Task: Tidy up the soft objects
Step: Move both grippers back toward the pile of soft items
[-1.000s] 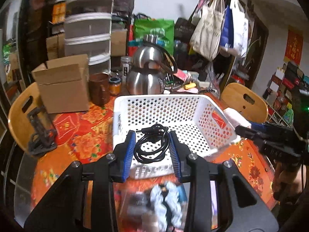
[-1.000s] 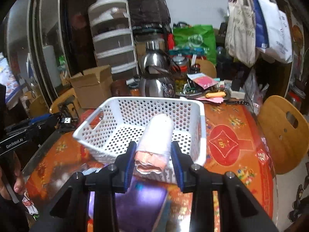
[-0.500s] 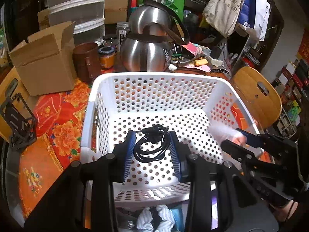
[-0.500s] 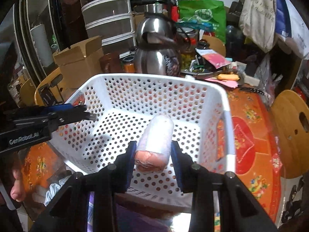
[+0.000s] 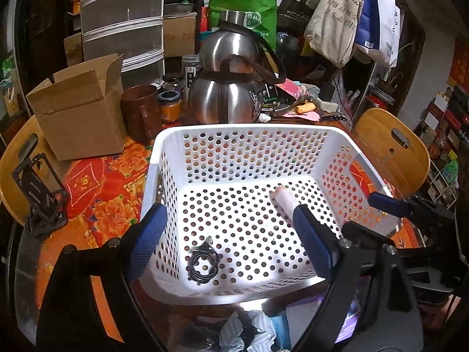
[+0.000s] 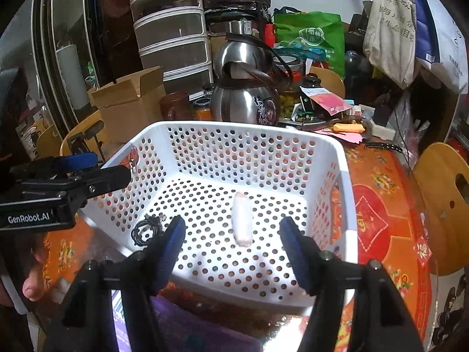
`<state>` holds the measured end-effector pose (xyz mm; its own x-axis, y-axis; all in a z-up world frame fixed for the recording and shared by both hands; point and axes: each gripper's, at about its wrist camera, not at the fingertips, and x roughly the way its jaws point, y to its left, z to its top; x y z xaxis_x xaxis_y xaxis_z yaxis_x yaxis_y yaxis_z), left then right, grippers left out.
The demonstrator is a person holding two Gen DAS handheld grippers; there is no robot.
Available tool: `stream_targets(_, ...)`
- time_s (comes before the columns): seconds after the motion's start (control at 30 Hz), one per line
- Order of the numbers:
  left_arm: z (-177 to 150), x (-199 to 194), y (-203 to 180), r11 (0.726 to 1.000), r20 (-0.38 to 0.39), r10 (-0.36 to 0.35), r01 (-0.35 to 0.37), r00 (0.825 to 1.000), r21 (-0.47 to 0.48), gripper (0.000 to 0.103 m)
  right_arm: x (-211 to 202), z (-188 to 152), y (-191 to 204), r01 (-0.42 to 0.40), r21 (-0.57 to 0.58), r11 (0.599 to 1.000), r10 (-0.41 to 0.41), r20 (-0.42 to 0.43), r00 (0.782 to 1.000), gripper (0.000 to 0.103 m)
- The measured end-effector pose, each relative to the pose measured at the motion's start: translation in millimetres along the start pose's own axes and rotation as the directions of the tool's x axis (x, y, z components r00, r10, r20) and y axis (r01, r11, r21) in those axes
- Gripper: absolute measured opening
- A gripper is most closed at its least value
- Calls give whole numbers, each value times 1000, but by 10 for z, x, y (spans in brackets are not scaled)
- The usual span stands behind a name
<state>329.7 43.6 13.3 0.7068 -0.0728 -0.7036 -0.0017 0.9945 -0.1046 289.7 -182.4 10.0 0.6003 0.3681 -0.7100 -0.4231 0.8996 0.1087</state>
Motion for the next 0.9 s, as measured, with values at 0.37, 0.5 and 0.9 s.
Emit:
stream_targets(0.37, -445, -562, 95, 1000, 91, 9, -10, 996, 11, 92, -374, -200, -45, -23, 33, 999, 21, 50, 999, 67)
stream_targets(0.5, -785, -905, 108, 1000, 139, 15, -18, 990, 25, 94, -668, -481, -44, -50, 40, 998, 46, 88, 995, 72)
stream_targets(0.9, -2077, -1707, 105, 999, 231, 35, -43, 972, 31, 99, -1237, -1703, 2, -22, 100, 995, 9, 122, 993, 77)
